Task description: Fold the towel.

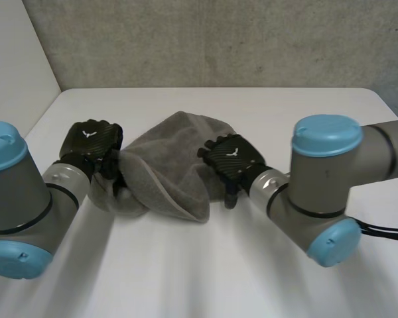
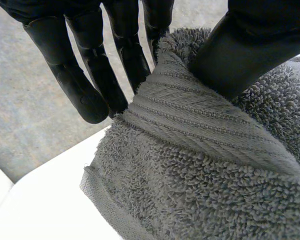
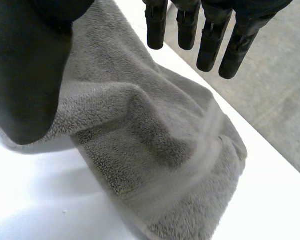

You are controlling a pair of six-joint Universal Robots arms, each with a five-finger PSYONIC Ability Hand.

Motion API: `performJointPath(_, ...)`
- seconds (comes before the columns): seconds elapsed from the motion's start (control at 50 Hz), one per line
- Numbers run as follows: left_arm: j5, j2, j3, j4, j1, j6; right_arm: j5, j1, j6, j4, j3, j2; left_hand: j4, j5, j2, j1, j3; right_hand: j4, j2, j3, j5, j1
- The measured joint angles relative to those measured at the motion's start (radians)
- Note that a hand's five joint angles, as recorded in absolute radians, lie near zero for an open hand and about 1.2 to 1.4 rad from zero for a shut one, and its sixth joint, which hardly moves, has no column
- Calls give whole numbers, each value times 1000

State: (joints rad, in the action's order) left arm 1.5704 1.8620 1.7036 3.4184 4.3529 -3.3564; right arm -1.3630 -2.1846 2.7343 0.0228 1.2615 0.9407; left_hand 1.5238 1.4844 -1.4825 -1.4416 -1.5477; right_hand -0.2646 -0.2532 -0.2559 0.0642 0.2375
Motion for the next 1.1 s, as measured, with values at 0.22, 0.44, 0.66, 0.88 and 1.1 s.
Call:
performJointPath(0.22,-2,-4,8,0,83,1,34,128,68,18,106,87,0,0,0,0,0,-11,-26,-24,47,45)
performJointPath(0.44,-24,7,33,4,115,6,94,197,-65,57,139,50,0,0,0,0,0,-120,-120,-125,166,152)
performJointPath(0.66,-37,7,39,7,117,8,152,198,-112,172,124,-56,0,-1,0,-1,0,-236,-244,-249,275,270)
performJointPath(0.88,-36,16,39,7,116,9,155,183,-137,245,72,-129,0,0,0,-4,0,-275,-282,-288,316,312)
performJointPath(1.1,-36,19,39,9,116,10,135,180,-207,243,9,-195,0,0,0,-4,0,-278,-286,-292,318,316)
